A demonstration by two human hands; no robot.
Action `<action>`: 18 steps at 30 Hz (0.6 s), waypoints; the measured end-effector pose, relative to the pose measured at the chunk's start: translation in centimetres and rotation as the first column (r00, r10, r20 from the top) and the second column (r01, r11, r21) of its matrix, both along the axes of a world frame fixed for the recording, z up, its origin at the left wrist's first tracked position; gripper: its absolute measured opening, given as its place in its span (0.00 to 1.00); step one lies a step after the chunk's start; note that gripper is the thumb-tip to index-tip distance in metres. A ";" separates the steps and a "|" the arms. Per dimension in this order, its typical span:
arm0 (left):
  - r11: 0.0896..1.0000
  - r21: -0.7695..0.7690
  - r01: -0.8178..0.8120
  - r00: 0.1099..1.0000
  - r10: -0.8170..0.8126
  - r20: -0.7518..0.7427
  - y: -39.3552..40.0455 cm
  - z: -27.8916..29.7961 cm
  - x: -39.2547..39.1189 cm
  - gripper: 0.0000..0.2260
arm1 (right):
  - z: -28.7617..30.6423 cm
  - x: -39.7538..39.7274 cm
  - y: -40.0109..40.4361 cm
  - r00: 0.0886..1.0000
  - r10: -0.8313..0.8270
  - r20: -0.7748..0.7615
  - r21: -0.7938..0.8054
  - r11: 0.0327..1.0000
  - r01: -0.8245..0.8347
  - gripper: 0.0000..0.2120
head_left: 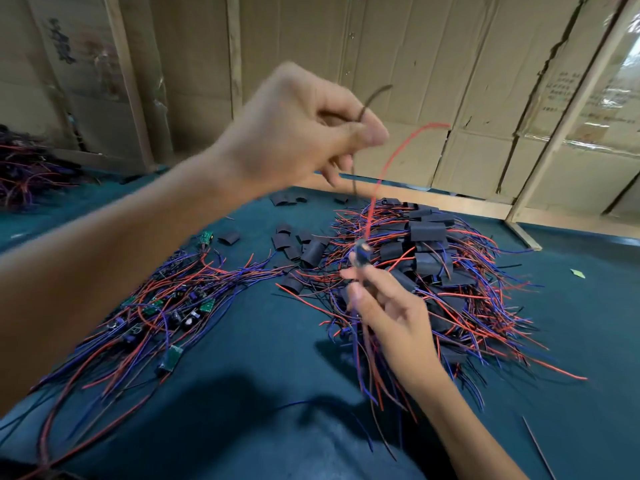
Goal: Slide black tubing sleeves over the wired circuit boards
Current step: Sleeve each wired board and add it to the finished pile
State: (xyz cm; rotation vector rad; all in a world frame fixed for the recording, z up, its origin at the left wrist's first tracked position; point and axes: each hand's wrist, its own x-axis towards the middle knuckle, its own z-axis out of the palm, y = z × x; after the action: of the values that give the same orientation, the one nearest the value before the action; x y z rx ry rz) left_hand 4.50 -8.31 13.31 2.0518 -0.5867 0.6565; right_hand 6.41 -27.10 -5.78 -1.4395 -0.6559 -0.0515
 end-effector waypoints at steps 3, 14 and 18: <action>0.992 -0.107 0.063 0.984 -0.080 -0.161 -2.6 -2.7 0.4 0.01 | 1.2 0.2 -0.8 0.958 0.232 -0.168 0.163 0.965 -0.205 0.21; 0.877 -0.465 -0.117 0.891 -0.114 -0.439 -2.3 -10.0 4.6 0.05 | 2.7 0.7 -1.6 0.830 0.316 -0.460 0.330 0.929 -0.171 0.14; 0.898 -0.138 -0.419 0.805 0.297 -0.513 1.1 -13.3 7.4 0.15 | 2.5 1.0 -1.7 0.801 0.352 -0.484 0.392 0.906 -0.161 0.14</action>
State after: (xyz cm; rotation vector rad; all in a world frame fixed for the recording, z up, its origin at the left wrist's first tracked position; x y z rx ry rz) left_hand 11.95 -7.23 0.01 1.9972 0.1808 0.3765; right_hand 7.37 -28.76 -3.28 -0.9518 -0.3385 0.4397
